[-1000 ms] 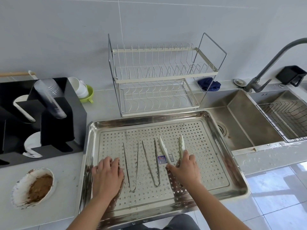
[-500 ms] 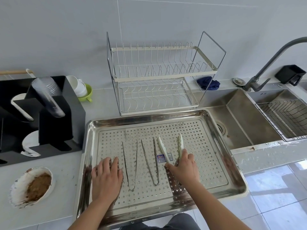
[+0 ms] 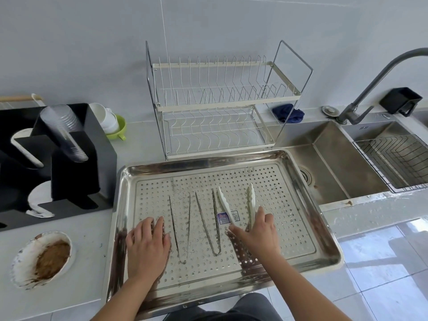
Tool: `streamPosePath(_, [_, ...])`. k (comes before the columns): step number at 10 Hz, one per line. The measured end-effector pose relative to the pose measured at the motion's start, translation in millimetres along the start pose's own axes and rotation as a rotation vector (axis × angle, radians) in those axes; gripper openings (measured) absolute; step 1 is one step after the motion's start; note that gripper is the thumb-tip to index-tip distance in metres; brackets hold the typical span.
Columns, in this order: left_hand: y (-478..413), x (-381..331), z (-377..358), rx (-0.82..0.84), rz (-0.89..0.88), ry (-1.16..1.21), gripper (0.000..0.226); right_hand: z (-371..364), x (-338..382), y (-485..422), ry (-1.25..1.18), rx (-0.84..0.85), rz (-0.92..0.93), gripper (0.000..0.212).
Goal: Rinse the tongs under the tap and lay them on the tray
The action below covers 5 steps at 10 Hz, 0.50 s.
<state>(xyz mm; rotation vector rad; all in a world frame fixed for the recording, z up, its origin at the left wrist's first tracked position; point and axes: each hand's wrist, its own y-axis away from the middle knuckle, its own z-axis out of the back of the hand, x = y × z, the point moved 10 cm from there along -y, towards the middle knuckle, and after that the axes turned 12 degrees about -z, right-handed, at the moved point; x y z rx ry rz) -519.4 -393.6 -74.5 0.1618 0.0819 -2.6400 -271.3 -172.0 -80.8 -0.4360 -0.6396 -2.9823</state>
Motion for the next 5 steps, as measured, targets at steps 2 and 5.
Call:
streamPosePath(2, [-3.0, -0.1, 2.2, 0.024, -0.005, -0.015, 0.047, 13.1, -3.1, 1.7, -0.05, -0.075, 0.013, 0.092])
streamPosePath(5, [-32.3, 0.2, 41.1, 0.034, 0.027, 0.073, 0.056, 69.6, 26.5, -13.8, -0.156, -0.115, 0.181, 0.038])
